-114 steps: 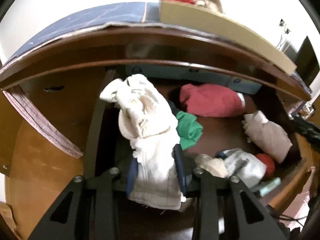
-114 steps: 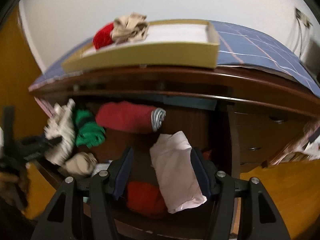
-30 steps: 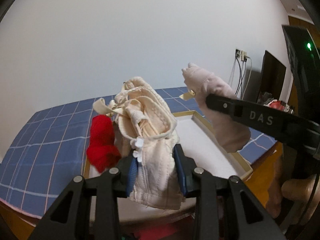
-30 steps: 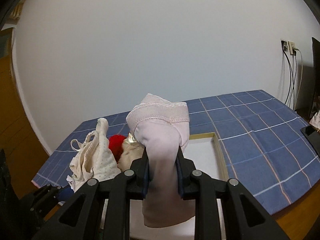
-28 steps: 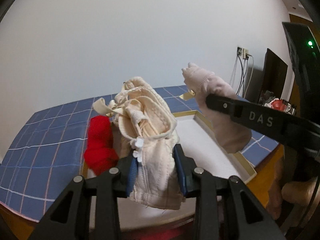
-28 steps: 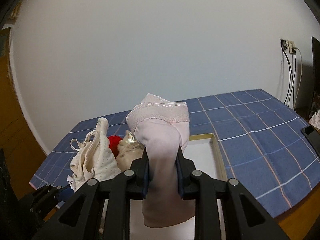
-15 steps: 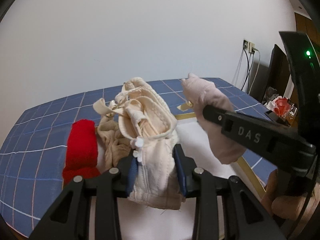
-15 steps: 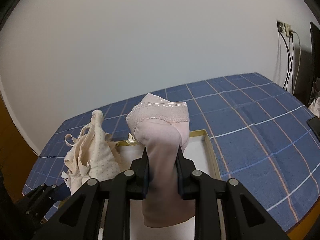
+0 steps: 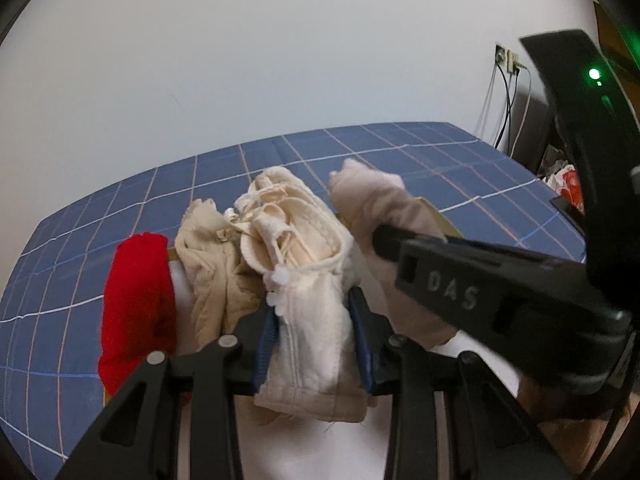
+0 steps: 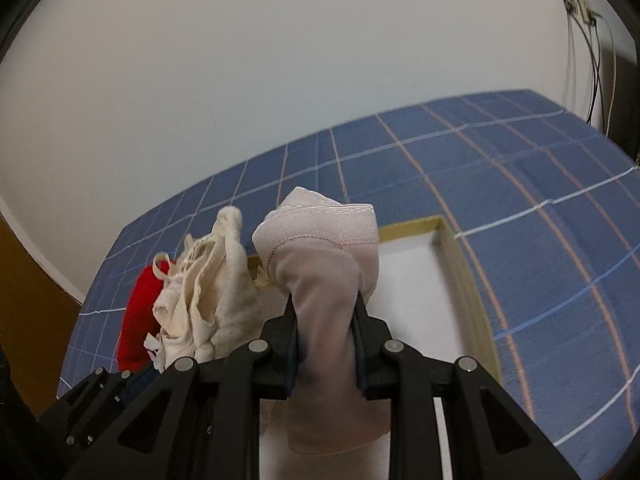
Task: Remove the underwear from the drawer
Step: 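Lower both garments into the tray and open both tools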
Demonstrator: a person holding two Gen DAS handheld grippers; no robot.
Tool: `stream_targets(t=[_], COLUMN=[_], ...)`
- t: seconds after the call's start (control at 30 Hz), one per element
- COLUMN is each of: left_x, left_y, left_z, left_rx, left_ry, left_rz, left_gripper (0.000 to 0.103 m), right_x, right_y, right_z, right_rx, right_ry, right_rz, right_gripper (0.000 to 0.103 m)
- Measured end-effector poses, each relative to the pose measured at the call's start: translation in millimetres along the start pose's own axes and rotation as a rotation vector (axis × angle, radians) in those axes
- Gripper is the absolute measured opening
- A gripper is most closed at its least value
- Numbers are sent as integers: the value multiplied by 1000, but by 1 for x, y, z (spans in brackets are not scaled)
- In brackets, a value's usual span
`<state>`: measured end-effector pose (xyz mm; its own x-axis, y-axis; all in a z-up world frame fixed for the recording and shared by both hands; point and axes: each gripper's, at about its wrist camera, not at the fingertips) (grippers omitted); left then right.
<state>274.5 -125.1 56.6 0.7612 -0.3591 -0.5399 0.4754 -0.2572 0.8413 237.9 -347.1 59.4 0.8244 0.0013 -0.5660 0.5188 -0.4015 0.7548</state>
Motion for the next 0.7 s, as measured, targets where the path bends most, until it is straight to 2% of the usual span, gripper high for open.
stream_targets(t=[0.2, 0.3, 0.4, 0.47, 0.53, 0.7], left_x=[14, 20, 25, 31, 29, 18], left_y=[-3, -2, -3, -4, -4, -4], left_z=[6, 7, 7, 5, 3, 8], left_rx=[0, -11, -9, -31, -44, -22], left_ry=[-3, -8, 8, 8, 3, 21], left_rz=[-15, -35, -69, -97, -87, -71], left_gripper=[38, 47, 62, 73, 77, 82], right_x=[15, 15, 16, 18, 19, 3], right_y=[-7, -9, -12, -11, -9, -5], right_z=[5, 5, 7, 11, 14, 16], right_rx=[45, 50, 68, 92, 112, 136], right_ry=[30, 47, 70, 81, 83, 161], right_rz=[-63, -75, -88, -96, -94, -23], right_gripper=[25, 25, 28, 31, 43, 58])
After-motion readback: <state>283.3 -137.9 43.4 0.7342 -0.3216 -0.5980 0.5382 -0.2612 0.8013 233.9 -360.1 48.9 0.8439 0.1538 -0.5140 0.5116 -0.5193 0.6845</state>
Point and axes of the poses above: each gripper's, at about its wrist camera, not at the fingertips, and x roughly the way its jaws point, z to its right, y to its top, and after that the axes turned 10 degrees about z, right-handed
